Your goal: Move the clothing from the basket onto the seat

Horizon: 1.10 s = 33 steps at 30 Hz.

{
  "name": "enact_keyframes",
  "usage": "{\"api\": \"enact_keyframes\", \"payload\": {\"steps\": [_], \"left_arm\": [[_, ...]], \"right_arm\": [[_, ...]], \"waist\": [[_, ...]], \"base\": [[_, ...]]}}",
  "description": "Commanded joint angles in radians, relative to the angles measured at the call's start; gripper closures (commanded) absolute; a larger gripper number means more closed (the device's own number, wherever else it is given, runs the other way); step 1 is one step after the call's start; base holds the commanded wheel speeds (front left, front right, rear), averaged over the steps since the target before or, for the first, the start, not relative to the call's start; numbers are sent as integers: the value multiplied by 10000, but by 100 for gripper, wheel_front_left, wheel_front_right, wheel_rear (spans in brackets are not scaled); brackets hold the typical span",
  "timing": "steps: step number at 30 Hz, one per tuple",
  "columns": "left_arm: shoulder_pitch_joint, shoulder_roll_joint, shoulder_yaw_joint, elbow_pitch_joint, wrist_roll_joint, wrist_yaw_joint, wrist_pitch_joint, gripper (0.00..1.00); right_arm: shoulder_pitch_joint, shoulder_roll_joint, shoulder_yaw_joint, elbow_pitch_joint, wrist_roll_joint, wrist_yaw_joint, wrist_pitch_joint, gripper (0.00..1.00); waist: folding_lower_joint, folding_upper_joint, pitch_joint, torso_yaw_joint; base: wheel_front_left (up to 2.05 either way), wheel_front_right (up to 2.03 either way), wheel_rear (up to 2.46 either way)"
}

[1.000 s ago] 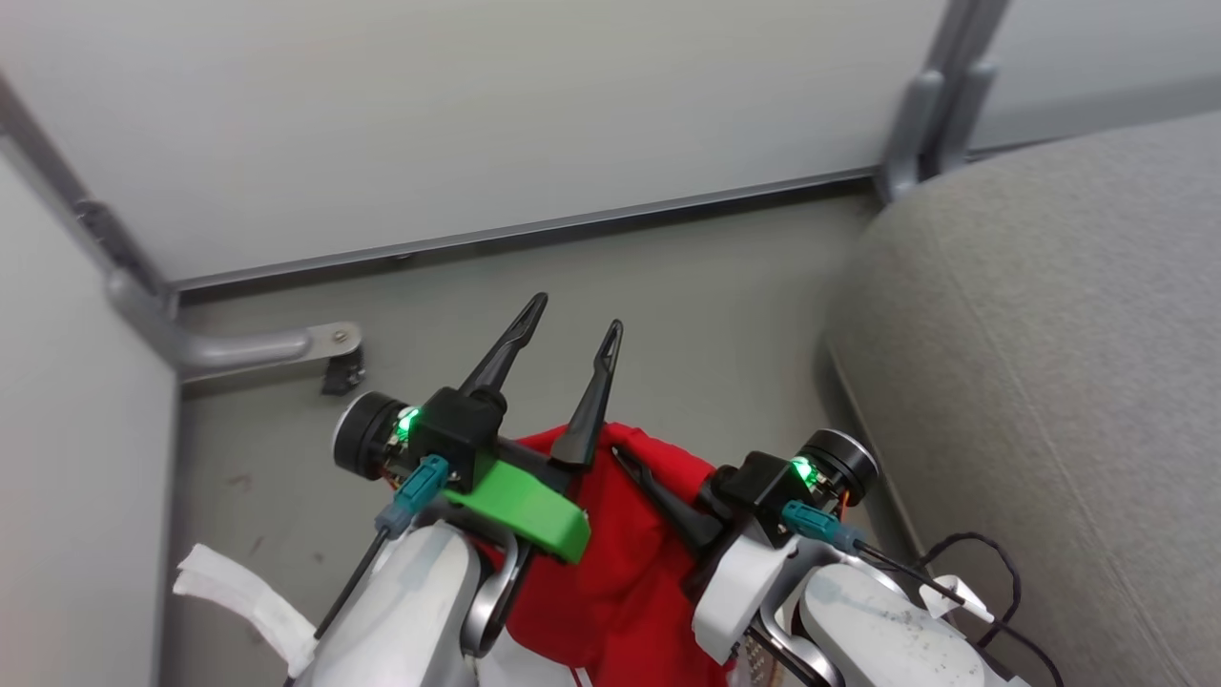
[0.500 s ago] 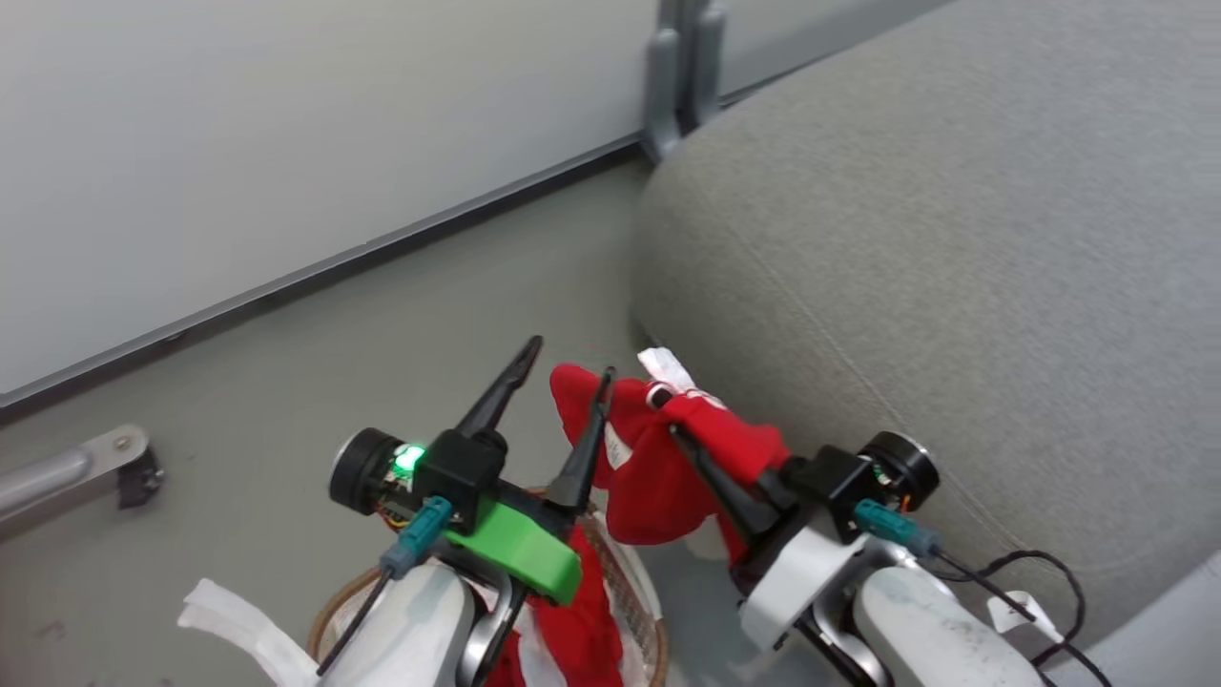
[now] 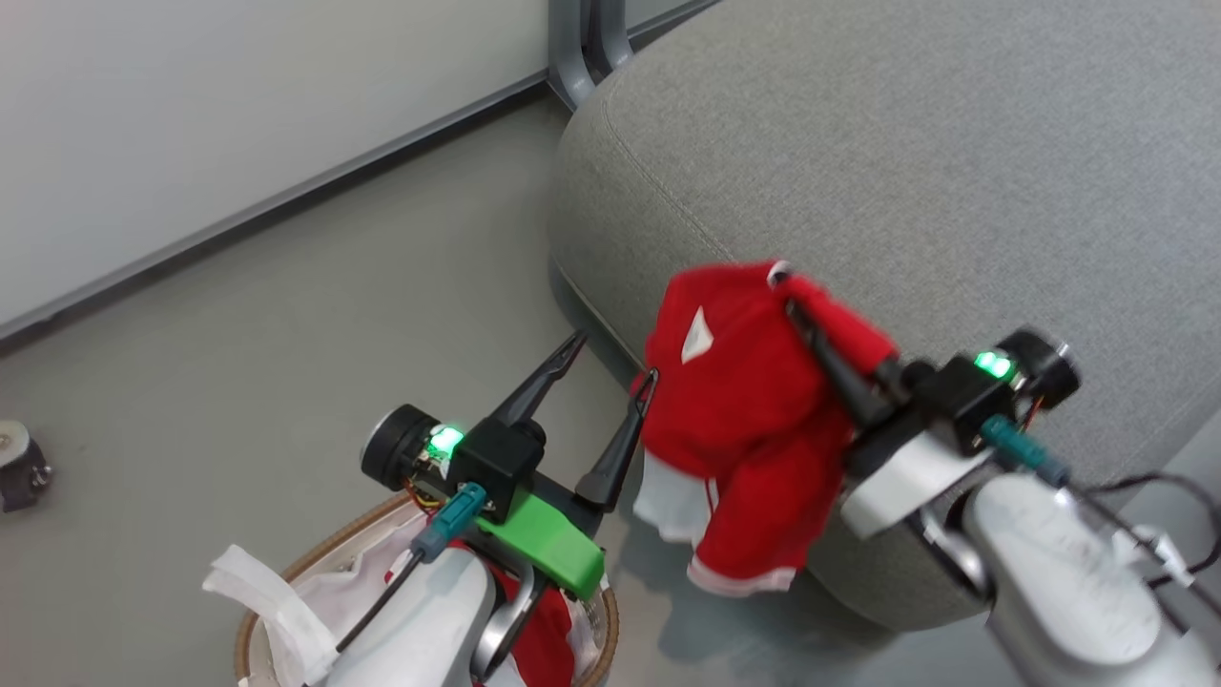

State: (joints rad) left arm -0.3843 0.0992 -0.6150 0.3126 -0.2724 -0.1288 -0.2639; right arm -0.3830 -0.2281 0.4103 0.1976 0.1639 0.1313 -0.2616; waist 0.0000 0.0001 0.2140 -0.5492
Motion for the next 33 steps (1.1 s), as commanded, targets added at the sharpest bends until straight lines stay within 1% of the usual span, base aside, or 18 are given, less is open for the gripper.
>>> {"api": "enact_keyframes", "payload": {"steps": [1,2,6,10,13,16,21,26,29,31,33], "left_arm": [[-234,184,19,-60,-30,-29,-9,0],[-252,229,22,-77,-17,-29,-9,0],[-365,609,117,-145,134,-30,-9,0],[-501,1027,261,-360,296,-30,-9,0],[-603,1295,391,-485,429,-30,-9,0],[-795,1448,341,-609,517,-30,-9,0],[-1283,1649,117,-748,583,-31,-8,0],[-1708,1766,-74,-860,618,-31,-9,0],[-1894,1834,-122,-942,629,-31,-9,0],[-2016,1862,-217,-1000,645,-31,-9,0],[-2080,1894,-283,-1002,662,-31,-9,0]], "right_arm": [[-508,-283,-109,-137,-80,-10,-51,100],[-726,-409,-146,-171,-83,-10,-51,100],[-2332,-1301,-325,-159,-167,-12,-51,100],[-4036,-1942,-561,192,-76,-12,-51,100],[-5155,-2262,-742,590,-41,-10,-51,100],[-6049,-2705,-1078,1197,-181,-12,-50,100],[-7165,-3272,-2081,2332,-365,-12,-50,100],[-7605,-3477,-3153,3336,-454,-12,-50,100],[-7563,-3249,-4056,4143,-176,-12,-47,100],[-7419,-3174,-4535,4521,-197,-12,-39,100],[-7208,-2898,-5044,4919,-50,-12,-36,100]], "waist": [[0,-1,435,-76],[0,-1,534,-78],[0,-1,1265,-87],[0,-1,2092,-82],[0,-1,2684,-69],[0,-1,3216,154],[0,-1,4135,690],[0,-1,4873,1189],[0,-1,5254,1475],[0,-1,5487,1645],[0,-1,5666,1775]], "base": [[0,0,0],[0,0,0],[0,0,0],[0,0,0],[0,0,0],[0,0,0],[0,0,0],[0,0,0],[0,0,0],[0,0,0],[0,0,0]]}}
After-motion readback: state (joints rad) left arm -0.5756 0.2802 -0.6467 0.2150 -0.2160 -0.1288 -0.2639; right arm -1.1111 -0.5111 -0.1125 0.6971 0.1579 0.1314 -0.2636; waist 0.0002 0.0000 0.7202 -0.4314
